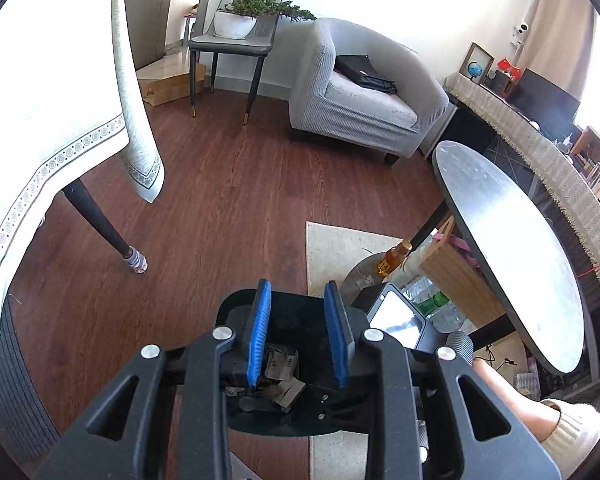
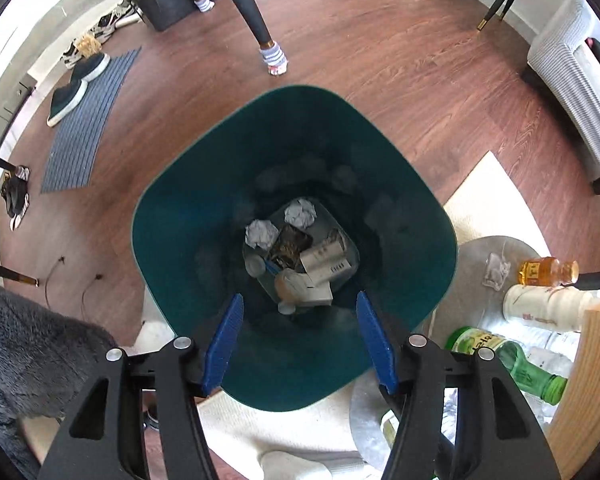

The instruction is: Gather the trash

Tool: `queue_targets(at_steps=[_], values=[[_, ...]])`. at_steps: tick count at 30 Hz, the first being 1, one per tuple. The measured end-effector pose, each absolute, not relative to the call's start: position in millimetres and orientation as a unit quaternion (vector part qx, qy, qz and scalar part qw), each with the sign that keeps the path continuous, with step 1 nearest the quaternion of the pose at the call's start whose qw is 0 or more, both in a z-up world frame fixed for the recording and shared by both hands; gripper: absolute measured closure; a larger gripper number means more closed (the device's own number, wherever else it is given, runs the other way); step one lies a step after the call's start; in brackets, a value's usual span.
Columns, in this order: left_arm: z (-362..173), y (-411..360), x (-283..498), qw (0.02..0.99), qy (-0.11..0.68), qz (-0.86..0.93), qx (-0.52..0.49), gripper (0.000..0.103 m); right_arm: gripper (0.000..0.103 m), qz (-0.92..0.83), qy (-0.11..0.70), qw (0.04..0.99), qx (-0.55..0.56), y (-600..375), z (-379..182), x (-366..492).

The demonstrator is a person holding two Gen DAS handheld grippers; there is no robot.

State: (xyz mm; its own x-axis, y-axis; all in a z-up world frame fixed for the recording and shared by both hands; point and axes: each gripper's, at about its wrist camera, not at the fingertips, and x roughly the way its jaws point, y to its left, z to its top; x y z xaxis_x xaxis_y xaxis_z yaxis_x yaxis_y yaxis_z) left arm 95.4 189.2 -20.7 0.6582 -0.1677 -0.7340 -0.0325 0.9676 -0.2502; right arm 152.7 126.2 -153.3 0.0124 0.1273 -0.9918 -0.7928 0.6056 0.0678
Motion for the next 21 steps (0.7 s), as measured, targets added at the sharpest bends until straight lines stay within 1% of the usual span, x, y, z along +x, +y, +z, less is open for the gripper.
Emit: queue_targets(at_steps=[4, 7, 9, 12, 16, 21], values=[[-14, 185, 96, 0.906, 0.404, -0.036, -0.12, 0.074, 0.043, 0.354, 0.605, 0.659, -0.272, 122, -150, 152], [-8, 183, 95, 0.909, 0.397, -0.037, -0.122, 0.074, 0.044, 0.36, 0.591, 0.672, -0.264, 120, -137, 150], [-3, 184, 93, 0.911, 0.392, -0.033, -0.12, 0.074, 0.046, 0.366, 0.58, 0.681, -0.258, 120, -127, 150], [8, 182, 91, 0.918, 0.38, -0.025, -0.108, 0.074, 0.049, 0.373, 0.552, 0.703, -0.249, 120, -100, 148], [21, 179, 86, 0.927, 0.365, -0.013, -0.086, 0.074, 0.057, 0.378, 0.505, 0.743, -0.223, 112, -59, 150], [30, 175, 82, 0.93, 0.358, -0.011, -0.081, 0.072, 0.058, 0.366, 0.454, 0.79, -0.187, 88, -10, 156]])
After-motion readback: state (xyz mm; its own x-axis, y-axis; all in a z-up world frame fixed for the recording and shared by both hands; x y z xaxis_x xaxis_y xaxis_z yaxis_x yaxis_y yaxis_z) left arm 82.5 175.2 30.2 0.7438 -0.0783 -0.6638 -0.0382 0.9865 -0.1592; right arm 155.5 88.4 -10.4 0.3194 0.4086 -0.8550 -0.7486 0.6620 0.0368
